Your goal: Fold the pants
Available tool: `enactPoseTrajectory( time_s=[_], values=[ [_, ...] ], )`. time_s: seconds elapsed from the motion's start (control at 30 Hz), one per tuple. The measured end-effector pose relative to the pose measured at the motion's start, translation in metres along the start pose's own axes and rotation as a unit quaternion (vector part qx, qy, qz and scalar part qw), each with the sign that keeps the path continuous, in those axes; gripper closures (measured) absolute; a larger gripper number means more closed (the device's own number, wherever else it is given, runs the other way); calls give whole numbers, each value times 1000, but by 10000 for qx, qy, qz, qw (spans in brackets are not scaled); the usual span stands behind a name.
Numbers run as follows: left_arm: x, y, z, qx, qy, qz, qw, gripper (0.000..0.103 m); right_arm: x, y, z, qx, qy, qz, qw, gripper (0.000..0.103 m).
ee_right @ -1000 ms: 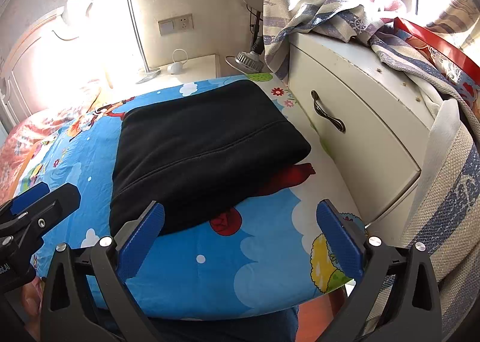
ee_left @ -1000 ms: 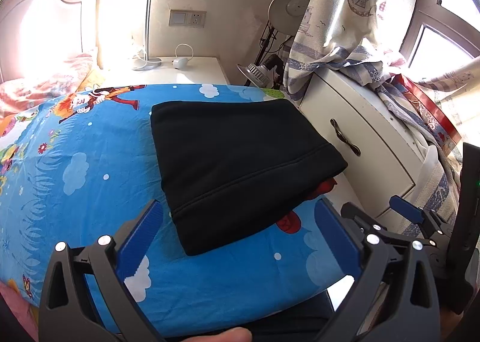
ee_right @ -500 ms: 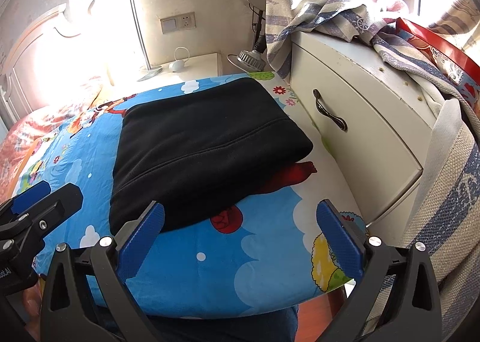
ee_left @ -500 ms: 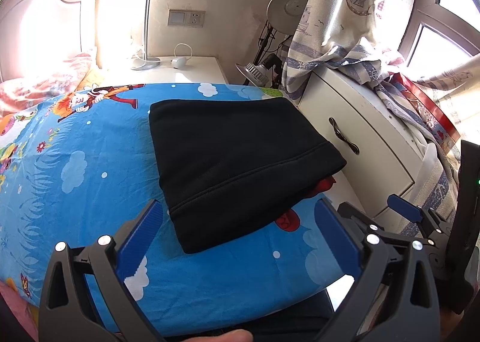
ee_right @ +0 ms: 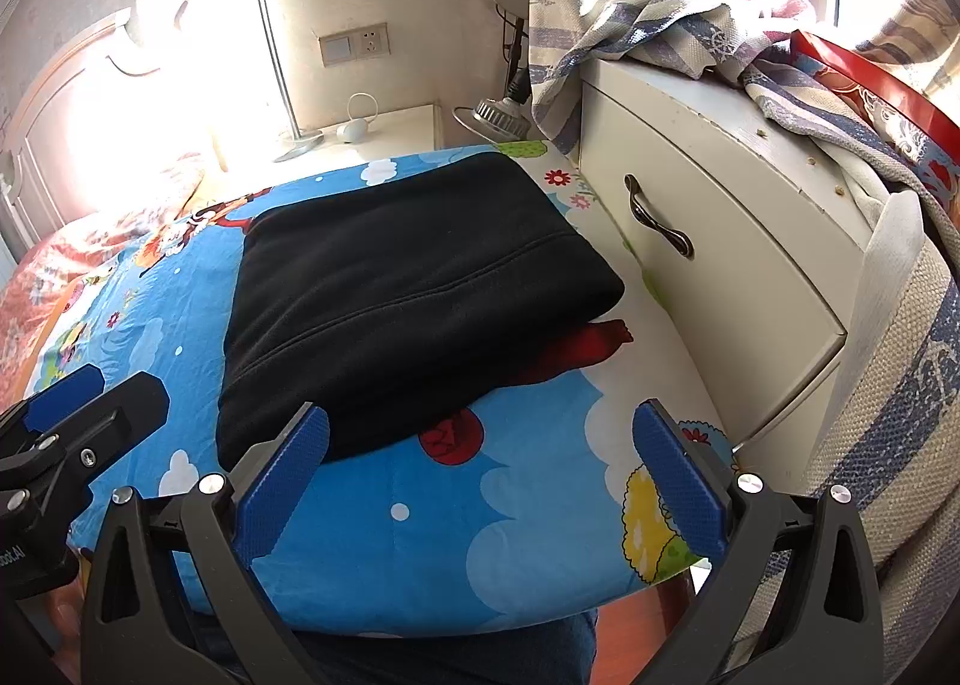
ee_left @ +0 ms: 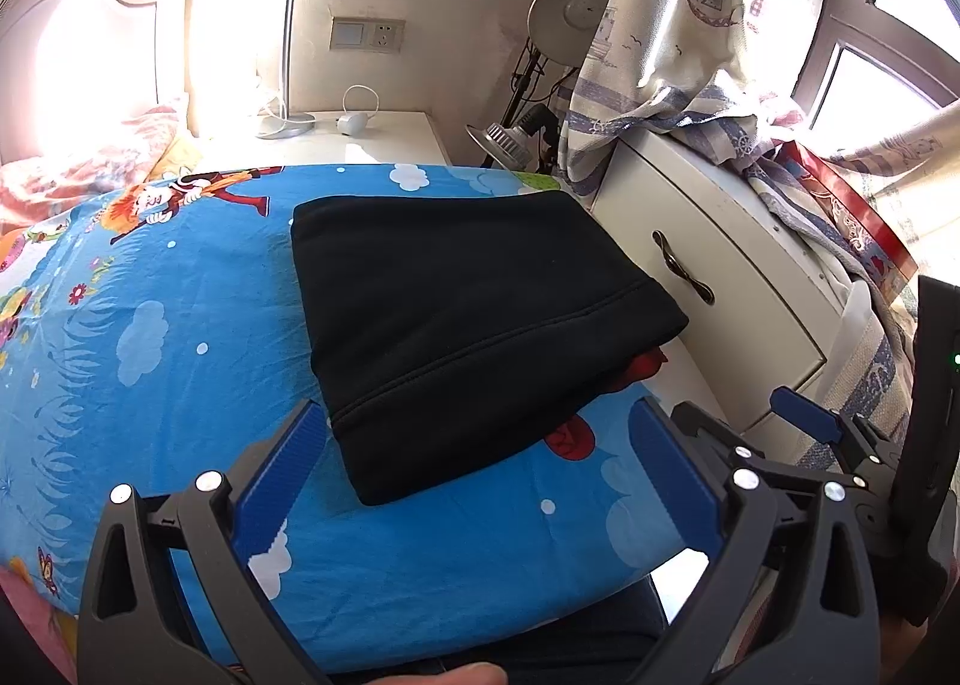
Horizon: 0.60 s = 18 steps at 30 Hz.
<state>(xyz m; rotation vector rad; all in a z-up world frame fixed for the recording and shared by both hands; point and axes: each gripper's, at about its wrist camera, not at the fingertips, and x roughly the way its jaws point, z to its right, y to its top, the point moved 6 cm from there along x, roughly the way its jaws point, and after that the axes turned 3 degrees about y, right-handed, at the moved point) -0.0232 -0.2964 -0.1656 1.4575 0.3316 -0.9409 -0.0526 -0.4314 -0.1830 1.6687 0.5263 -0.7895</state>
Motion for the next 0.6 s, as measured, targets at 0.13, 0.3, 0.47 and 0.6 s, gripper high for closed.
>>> enactPoseTrajectory(
  time_s=[0.13,0.3,0.47,0.6],
  values=[
    [0,0,1,9,-12,4,10000,2,0,1,0,-7,3,1,10000,5],
    [-2,-1,11,242,-38,115,9996,2,0,0,2,22,-39,8,10000,5],
    [-1,1,14,249,5,119,9996,2,1,-1,5,43,-65,8,10000,5],
    [2,1,8,199,246,82,9995,2,6,-4,6,30,-151,-34,9999,5]
  ],
)
